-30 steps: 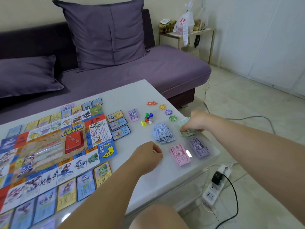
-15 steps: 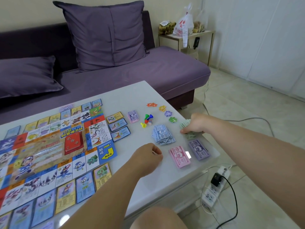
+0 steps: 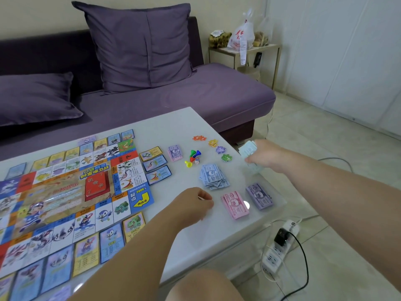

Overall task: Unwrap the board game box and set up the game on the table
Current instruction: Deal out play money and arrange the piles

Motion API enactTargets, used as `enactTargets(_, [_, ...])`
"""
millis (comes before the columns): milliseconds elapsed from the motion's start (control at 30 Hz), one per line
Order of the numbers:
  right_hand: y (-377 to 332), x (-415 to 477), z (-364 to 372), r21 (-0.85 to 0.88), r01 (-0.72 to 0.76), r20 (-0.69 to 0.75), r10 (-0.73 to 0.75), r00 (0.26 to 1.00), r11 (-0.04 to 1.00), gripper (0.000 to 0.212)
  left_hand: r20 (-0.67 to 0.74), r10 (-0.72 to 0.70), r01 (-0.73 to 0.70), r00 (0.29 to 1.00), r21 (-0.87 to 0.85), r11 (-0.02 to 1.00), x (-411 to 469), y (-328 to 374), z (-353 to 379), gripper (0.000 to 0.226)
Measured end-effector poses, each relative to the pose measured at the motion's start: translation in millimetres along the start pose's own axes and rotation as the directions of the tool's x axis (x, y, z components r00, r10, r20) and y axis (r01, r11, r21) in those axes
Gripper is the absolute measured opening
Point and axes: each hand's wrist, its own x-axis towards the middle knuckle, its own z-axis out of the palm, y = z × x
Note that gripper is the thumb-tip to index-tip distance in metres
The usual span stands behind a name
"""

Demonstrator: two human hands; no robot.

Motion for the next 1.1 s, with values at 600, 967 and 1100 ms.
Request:
enactTargets(600, [-133, -195, 57, -0.116, 0.744, 0.158, -0.728, 0.668, 0.658, 0.058, -0.127, 0.086, -0.137, 0.988, -0.983, 0.124, -133, 1, -60, 0.026])
enactTargets(967, [-169, -254, 81, -0.078, 0.913, 0.358, -0.843, 0.401, 0.401, 0.076, -0.144, 0.050, -0.152, 0.988, -0.903, 0.402, -212, -39, -84, 0.019])
enactTargets(1100, [-183, -265, 89, 0.025, 0.923, 0.321, -0.877, 0.357, 0.385, 0.056, -0.106, 0.113, -0.139, 0.988, -0.930, 0.341, -236, -54, -97, 0.019])
